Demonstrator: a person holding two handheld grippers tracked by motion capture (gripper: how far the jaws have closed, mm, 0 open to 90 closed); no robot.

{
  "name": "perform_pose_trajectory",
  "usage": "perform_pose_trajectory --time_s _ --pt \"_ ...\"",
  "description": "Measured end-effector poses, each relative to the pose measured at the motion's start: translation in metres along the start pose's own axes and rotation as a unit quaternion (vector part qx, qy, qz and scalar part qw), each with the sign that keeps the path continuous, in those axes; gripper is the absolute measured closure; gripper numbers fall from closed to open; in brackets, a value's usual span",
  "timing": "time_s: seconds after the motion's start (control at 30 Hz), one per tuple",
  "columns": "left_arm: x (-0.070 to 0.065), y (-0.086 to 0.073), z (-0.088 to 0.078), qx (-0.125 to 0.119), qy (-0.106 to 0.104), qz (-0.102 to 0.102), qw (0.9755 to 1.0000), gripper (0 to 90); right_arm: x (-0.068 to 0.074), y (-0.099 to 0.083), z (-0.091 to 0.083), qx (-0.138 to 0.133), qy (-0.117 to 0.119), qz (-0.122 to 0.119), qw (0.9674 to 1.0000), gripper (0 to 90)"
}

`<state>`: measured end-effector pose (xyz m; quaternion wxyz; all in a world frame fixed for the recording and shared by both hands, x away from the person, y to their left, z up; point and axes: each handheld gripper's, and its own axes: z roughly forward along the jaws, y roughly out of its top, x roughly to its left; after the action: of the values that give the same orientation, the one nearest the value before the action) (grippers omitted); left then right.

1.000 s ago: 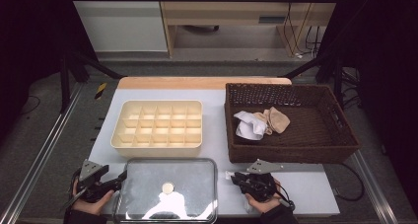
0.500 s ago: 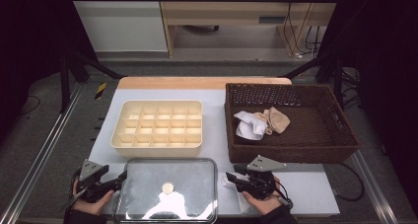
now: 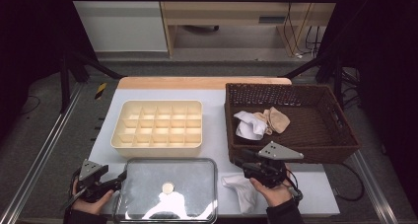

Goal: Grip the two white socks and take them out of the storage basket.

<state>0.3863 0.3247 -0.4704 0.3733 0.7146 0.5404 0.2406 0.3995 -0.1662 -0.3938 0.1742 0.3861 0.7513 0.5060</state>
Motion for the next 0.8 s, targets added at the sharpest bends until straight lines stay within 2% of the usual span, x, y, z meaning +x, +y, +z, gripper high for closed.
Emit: perform_pose_trajectory --time_s 0.3,0.47,0.5,0.63,0.8 --pt "0.000 0.000 0.000 0.001 0.000 0.000 1.0000 25.5 -0.016 0.035 -0.005 -0.027 -0.029 -0.005 0.9992 54.3" --pt "0.000 0.000 0.001 0.002 -0.001 -0.001 1.0000 25.6 -0.026 0.050 -0.002 -0.027 -0.045 -0.004 0.9986 53.3" --pt "0.000 0.000 0.001 0.003 -0.001 -0.001 1.0000 25.7 -0.032 0.059 0.000 -0.030 -0.056 -0.003 0.9980 53.3" --pt "0.000 0.000 0.001 0.003 -0.001 -0.001 1.0000 25.7 -0.042 0.074 0.006 -0.029 -0.073 -0.002 0.9969 53.2" --pt "0.000 0.000 0.001 0.004 -0.001 0.000 1.0000 25.8 -0.054 0.087 0.017 -0.017 -0.091 0.000 0.9957 51.7"
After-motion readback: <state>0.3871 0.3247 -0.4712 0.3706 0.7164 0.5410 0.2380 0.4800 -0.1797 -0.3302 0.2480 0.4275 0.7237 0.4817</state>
